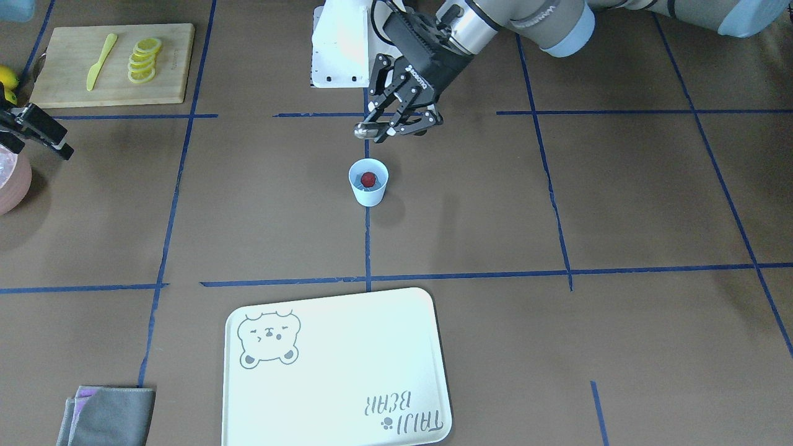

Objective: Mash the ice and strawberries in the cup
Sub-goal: 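Carry the muddler with the left gripper over the blue cup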

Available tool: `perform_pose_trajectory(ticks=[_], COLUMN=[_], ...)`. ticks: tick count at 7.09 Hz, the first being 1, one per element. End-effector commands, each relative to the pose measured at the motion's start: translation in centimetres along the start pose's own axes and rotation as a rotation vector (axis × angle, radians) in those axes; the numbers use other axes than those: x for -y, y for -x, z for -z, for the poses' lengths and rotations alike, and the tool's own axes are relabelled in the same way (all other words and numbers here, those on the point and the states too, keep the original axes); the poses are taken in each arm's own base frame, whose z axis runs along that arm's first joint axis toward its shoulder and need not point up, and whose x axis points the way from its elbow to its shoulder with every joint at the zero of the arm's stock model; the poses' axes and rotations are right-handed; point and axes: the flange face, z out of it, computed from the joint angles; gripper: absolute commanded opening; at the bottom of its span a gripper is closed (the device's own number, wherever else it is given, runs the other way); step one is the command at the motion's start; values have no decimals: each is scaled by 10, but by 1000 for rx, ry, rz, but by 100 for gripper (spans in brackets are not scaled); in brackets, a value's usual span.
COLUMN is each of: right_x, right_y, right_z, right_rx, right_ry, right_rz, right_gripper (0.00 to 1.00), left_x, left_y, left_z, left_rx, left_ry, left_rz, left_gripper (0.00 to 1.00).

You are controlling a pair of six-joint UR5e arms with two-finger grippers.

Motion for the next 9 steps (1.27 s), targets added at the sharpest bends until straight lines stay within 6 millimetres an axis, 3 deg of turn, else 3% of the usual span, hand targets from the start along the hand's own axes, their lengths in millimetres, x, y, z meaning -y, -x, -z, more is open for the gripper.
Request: perform_pose_trajectory(ticks=[1,2,4,9], right_x=[-1,0,-1,0], right_y=[1,2,2,2], right_z=[1,1,1,0], right_rx=[4,9,12,13], right_ry=[3,8,17,18], right_rz=[2,1,-3,-3], right_gripper=[100,100,100,100], left_x=[-19,-23,-40,-45], left_y=[-61,-69,-63,-50], left_z=[-26,-25,-72,-67], left_rx=[140,132,137,174], left_ry=[-211,-266,-343,-380], left_rz=[-121,-133,-116,-147], left_gripper=[0,0,0,0])
